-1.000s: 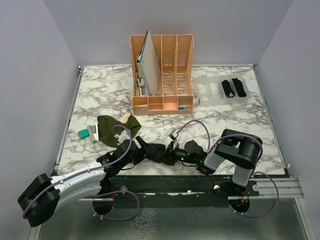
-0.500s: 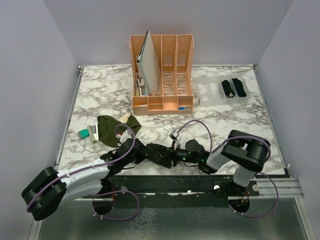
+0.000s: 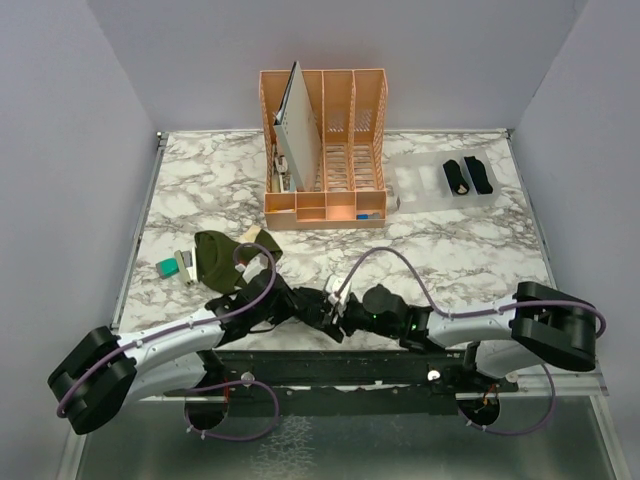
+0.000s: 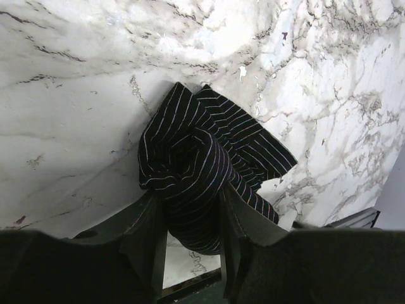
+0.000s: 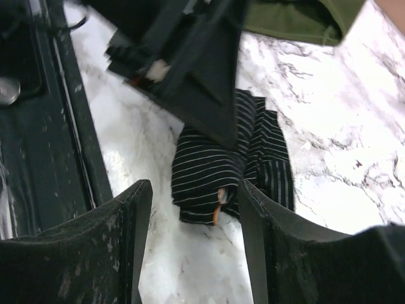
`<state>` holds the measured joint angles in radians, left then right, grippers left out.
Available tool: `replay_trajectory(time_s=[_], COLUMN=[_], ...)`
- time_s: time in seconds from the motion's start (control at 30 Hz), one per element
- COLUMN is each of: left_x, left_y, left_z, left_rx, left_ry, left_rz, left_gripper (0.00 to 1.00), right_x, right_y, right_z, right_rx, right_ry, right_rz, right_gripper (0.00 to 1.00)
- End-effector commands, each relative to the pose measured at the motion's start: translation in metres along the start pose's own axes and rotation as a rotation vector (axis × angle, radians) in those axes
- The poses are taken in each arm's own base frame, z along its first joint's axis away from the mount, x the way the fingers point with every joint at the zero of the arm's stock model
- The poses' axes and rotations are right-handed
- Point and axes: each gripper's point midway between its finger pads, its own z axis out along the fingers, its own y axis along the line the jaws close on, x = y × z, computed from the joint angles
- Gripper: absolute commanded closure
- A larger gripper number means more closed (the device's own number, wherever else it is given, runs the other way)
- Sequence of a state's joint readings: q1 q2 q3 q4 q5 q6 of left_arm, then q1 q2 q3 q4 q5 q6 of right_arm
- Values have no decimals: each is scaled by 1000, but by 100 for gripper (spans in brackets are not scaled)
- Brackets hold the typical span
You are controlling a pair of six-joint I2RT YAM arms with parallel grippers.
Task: Roll the underwear
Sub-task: Roll the underwear to the corner of the board.
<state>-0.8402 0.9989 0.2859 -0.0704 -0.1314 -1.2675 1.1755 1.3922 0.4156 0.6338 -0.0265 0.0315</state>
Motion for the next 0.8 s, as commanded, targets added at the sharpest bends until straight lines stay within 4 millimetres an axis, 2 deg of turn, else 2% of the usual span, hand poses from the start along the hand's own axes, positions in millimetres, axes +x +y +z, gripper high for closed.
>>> replay_trajectory(time_s=[0.0, 0.27, 0.43, 0.67, 0.77], left_x=[11, 12, 13, 14, 14], left_y=[16, 16, 15, 16, 15], left_z=[0, 2, 3, 4, 5], left_rx=[-94, -112, -116, -126, -125], left_ry=[56, 68, 74, 80, 81], left_rz=[3, -4, -1, 3, 3], left_gripper=[84, 85, 85, 85, 85], right_x=[4, 3, 6, 3, 12], right_y=[-11, 3, 2, 0, 5], right_z=[-4, 15, 24, 24, 29], right_rx=[117, 168, 209, 251, 216], right_ry=[6, -1, 2, 2, 23], right_rz=[-316, -557, -594, -646, -646], right_gripper=[40, 42, 43, 42, 43])
